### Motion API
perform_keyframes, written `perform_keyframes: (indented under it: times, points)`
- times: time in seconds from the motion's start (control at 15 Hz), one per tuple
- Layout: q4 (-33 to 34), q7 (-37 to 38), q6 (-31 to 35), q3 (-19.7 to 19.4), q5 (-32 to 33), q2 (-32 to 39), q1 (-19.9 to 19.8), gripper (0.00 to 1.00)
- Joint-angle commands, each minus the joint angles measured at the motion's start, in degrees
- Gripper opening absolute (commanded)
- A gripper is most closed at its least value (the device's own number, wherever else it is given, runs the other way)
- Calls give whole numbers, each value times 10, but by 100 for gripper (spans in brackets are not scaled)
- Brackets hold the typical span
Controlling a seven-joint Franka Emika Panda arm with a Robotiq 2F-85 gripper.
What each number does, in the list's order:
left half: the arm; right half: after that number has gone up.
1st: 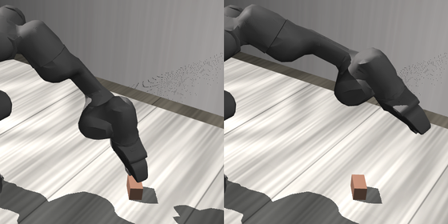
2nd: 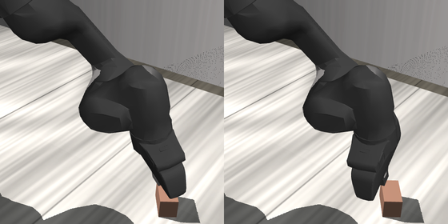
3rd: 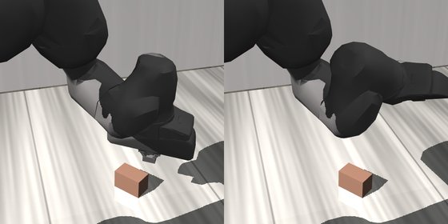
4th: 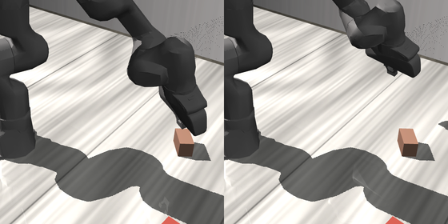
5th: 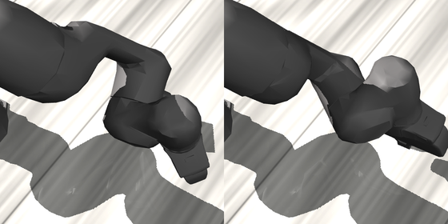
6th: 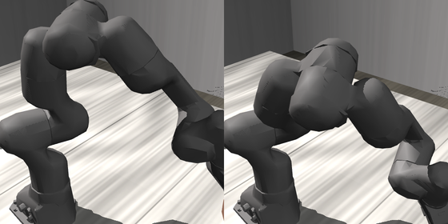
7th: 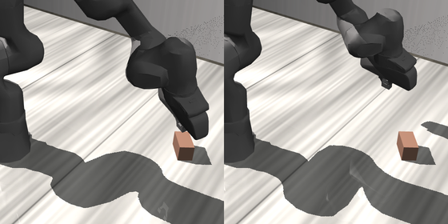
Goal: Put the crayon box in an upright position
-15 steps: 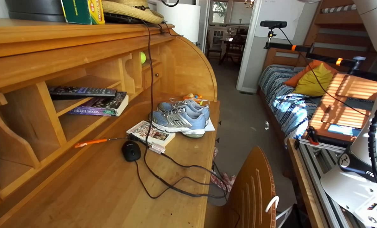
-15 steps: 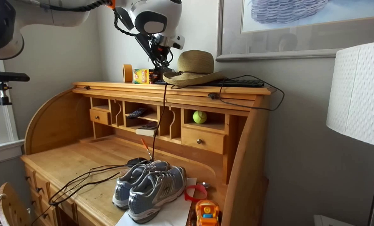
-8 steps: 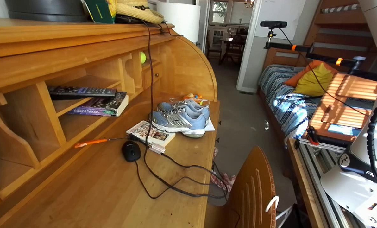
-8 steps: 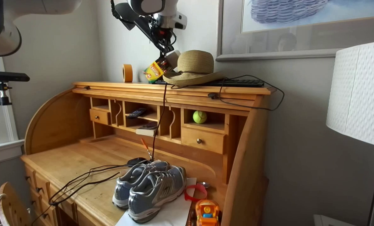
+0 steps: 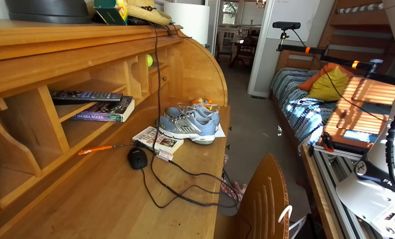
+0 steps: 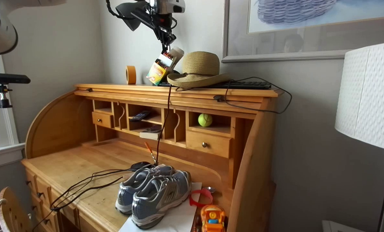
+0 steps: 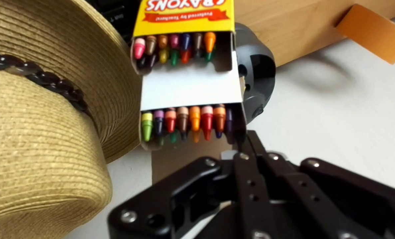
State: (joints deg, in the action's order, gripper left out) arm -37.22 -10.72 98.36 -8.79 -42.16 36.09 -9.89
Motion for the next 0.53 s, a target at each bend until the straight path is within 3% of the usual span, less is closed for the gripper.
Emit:
perform_keyframes:
  times: [0.0,0.47]
  points:
    - [9,5,-7,-11,35,6,23,0]
    - [5,15,38,-45,108,7,69,0]
